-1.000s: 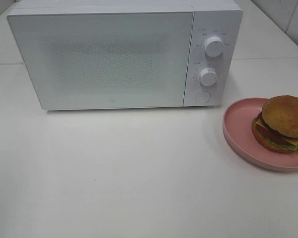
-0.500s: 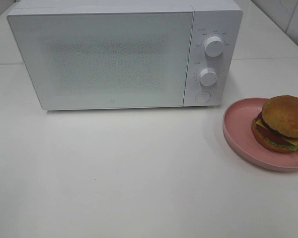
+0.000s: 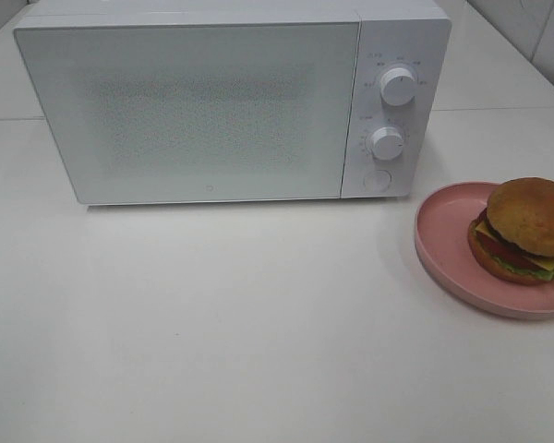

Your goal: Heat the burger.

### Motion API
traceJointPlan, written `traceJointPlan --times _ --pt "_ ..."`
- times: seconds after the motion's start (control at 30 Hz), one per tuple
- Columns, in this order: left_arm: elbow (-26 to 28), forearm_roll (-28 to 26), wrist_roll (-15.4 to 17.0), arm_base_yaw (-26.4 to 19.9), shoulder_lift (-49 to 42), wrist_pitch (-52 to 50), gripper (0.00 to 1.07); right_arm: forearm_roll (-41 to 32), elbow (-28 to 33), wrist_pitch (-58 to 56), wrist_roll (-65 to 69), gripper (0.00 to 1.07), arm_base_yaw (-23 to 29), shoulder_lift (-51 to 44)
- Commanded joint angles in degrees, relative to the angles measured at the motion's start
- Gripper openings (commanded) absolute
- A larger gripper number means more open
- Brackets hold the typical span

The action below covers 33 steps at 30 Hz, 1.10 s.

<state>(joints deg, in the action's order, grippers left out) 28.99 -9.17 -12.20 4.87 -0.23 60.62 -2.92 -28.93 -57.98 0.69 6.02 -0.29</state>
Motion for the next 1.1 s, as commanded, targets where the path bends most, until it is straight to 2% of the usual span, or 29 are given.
traceJointPlan --times 0.03,0.23,0.4,1.1 --pt "-0.06 -0.34 -0.11 -0.23 -0.52 -0.74 0.00 0.17 0.06 0.69 -0.34 0.64 0.00 -1.43" --pt "-0.06 -0.34 -0.11 -0.23 -0.63 -0.74 0.00 0.17 0.06 0.69 -0.34 0.64 -0.57 -1.43" --pt "-0.06 -0.34 -0.17 -3.04 -0.69 -0.74 0.00 0.00 0.06 0.69 -0.29 0.64 -4.01 -1.43" --pt "-0.06 -0.29 -0.11 -4.07 -1.15 -0.74 0.00 0.00 0.06 0.69 -0.17 0.64 -4.07 -1.43"
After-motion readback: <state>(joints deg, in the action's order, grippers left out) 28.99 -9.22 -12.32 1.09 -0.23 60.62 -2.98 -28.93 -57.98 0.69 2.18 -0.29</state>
